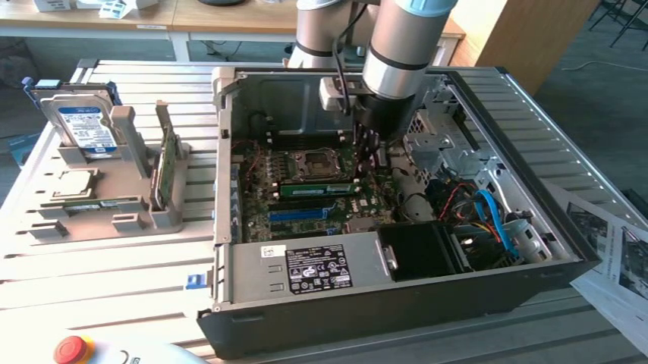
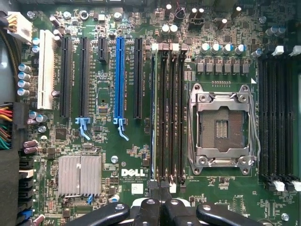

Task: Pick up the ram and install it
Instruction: 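Press down the ram until it locks into place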

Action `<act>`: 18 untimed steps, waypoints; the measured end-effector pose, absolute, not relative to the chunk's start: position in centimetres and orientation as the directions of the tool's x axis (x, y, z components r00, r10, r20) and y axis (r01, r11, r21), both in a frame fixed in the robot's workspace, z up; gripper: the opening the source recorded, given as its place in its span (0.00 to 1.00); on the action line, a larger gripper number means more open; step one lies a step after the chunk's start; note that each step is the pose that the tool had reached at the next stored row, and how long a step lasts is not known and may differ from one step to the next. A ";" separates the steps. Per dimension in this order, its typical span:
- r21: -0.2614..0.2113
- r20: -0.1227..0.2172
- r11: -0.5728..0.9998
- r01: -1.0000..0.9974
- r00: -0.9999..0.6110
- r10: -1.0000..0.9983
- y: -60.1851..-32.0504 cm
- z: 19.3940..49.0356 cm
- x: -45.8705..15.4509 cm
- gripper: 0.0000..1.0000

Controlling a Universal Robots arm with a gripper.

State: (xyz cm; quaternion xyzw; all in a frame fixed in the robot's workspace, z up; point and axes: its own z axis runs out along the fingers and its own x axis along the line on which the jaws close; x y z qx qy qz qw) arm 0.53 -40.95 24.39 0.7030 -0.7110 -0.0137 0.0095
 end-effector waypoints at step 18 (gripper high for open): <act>0.032 -0.006 0.011 -0.999 -0.011 -1.000 -40.9 24.5 -1.0 0.11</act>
